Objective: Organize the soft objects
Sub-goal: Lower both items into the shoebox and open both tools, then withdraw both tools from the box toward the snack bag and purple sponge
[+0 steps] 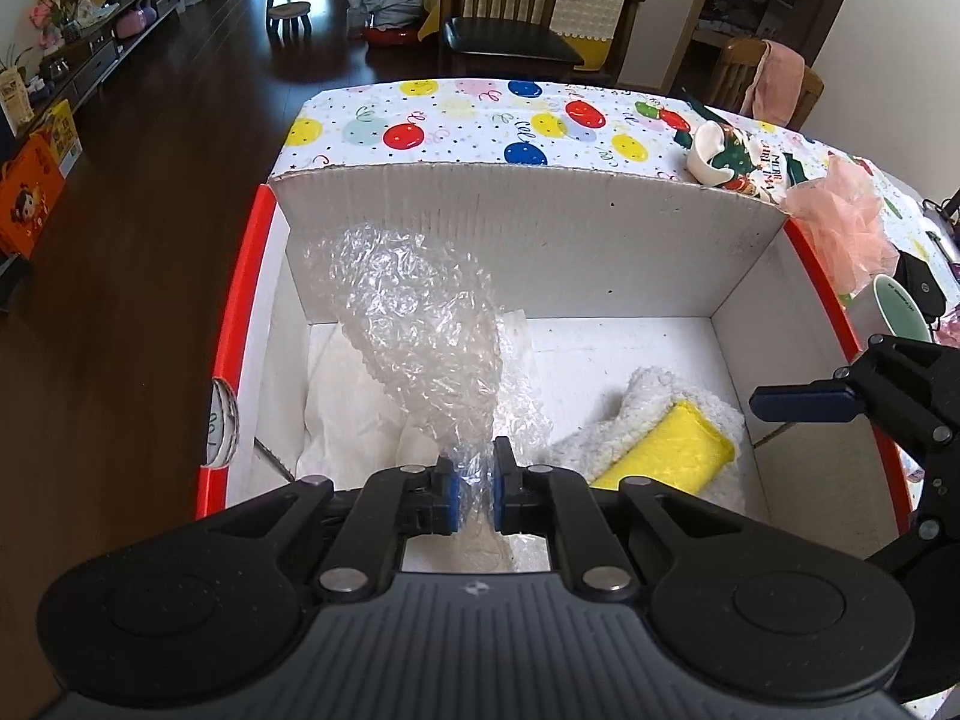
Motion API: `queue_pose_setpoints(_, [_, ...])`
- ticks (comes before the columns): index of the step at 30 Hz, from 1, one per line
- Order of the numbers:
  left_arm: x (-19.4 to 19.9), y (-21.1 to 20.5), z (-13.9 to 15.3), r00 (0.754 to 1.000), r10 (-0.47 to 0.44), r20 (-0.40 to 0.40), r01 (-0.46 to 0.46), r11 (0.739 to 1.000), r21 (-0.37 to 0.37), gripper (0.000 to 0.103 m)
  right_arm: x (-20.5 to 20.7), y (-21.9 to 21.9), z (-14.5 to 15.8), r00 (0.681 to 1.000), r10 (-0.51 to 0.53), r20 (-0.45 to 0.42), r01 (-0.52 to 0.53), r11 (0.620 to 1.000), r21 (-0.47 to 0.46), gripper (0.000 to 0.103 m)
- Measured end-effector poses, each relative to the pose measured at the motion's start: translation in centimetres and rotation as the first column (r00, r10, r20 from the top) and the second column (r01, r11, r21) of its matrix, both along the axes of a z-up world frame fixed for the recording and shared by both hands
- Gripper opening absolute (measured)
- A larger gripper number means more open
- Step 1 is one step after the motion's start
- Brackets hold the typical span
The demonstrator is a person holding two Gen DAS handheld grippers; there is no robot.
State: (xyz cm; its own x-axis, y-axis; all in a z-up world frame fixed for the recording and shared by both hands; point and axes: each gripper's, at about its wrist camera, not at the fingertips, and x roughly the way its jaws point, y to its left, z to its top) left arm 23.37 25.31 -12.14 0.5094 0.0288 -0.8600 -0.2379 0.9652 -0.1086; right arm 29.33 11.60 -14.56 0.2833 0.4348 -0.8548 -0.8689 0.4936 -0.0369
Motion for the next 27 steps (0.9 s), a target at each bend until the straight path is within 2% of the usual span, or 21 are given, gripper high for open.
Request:
queue_pose_setpoints(8, [-1.0, -0.7, 1.0, 1.000, -0.007, 0.024, 0.007, 1.000, -0.001, 0.013, -0.9, -1.5, 1.9, 1.000, 0.005, 0.008, -0.006, 0.996, 0.091, 0.092])
queue_pose_setpoints(9, [-1.0, -0.8, 1.1, 1.000, -0.005, 0.026, 0.005, 1.000, 0.004, 0.020, -1.1, -1.8, 2.2, 1.000, 0.005, 0.013, -0.007, 0.995, 0.099, 0.092])
queue_pose_setpoints(11, [-1.2, -0.8, 1.4, 1.000, 0.002, 0.031, -0.002, 1.000, 0.005, 0.046, -1.4, -2.4, 2.7, 1.000, 0.005, 0.021, -0.008, 0.994, 0.113, 0.093])
queue_pose_setpoints(12, [-1.4, -0.8, 1.5, 0.999, 0.008, 0.038, -0.008, 1.000, 0.005, 0.072, -1.5, -2.6, 2.9, 1.000, 0.005, 0.026, -0.008, 0.993, 0.117, 0.093])
queue_pose_setpoints(13, [-1.6, -0.8, 1.7, 0.999, 0.015, 0.049, -0.015, 1.000, 0.005, 0.080, -1.6, -2.9, 3.2, 1.000, 0.006, 0.031, -0.010, 0.992, 0.122, 0.093])
queue_pose_setpoints(19, [-3.2, -1.3, 3.9, 0.994, 0.024, 0.107, -0.023, 1.000, -0.016, 0.080, -2.5, -5.5, 5.3, 0.999, -0.015, 0.049, 0.005, 0.982, 0.187, 0.093])
queue_pose_setpoints(27, [-5.1, -4.3, 7.8, 0.976, 0.000, 0.216, -0.001, 1.000, 0.006, 0.080, -4.1, -10.7, 9.9, 0.993, -0.058, 0.102, 0.022, 0.946, 0.325, 0.101])
